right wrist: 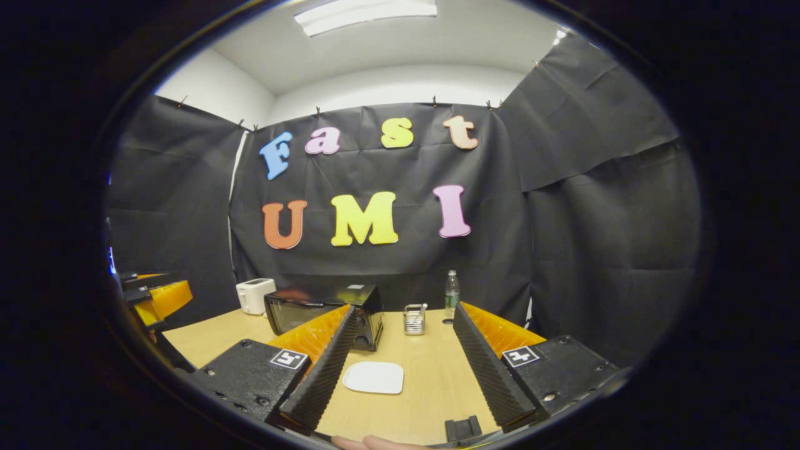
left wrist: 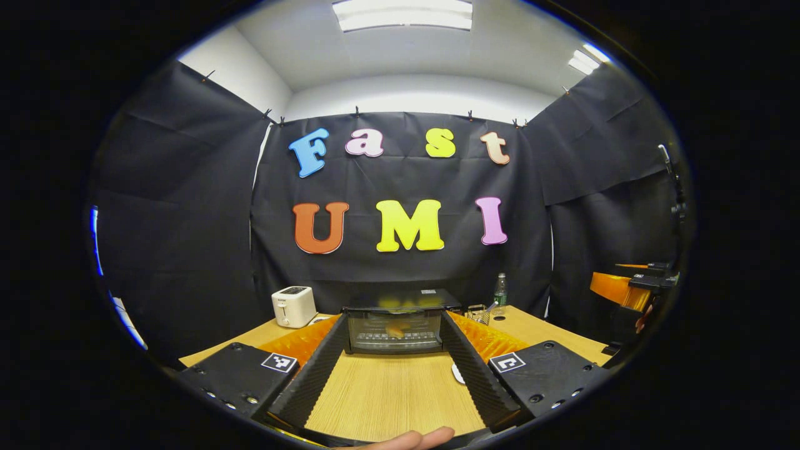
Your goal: Open the electric oven with the left hand, put the food in, and close the electric oven.
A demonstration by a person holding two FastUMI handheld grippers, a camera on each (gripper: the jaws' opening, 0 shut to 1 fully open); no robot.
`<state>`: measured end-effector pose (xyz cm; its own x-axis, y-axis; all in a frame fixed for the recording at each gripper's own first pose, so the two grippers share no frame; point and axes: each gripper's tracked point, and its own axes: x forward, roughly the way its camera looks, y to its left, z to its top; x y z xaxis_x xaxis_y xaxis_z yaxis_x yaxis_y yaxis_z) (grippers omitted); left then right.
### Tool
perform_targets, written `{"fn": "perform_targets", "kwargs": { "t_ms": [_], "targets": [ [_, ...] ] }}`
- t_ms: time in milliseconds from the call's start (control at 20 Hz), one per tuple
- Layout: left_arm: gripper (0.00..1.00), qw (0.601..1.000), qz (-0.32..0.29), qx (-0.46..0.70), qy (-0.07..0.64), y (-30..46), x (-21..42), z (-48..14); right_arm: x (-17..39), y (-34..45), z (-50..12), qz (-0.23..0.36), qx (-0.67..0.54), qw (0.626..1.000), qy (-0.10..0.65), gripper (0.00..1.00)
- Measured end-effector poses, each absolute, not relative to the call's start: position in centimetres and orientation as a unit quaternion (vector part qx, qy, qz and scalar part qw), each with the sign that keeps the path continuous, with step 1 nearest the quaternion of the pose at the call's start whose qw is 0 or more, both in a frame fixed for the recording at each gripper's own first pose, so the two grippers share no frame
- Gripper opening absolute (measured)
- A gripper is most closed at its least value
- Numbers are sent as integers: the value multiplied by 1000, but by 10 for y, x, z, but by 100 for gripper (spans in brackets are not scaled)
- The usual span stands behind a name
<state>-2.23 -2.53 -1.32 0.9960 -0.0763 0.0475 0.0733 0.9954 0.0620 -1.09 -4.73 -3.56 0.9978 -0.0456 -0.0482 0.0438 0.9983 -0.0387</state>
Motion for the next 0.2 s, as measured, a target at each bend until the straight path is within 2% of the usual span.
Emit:
{"fn": "perform_targets", "kwargs": {
  "t_ms": [150,200],
  "targets": [
    [96,998,-36,32,-29,-26,-23,-11,-12,-50,-35,-22,-16,999,21,93],
    [87,998,-35,32,-29,-26,-23,-11,-13,-51,-35,-22,-15,999,19,93]
  ]
}}
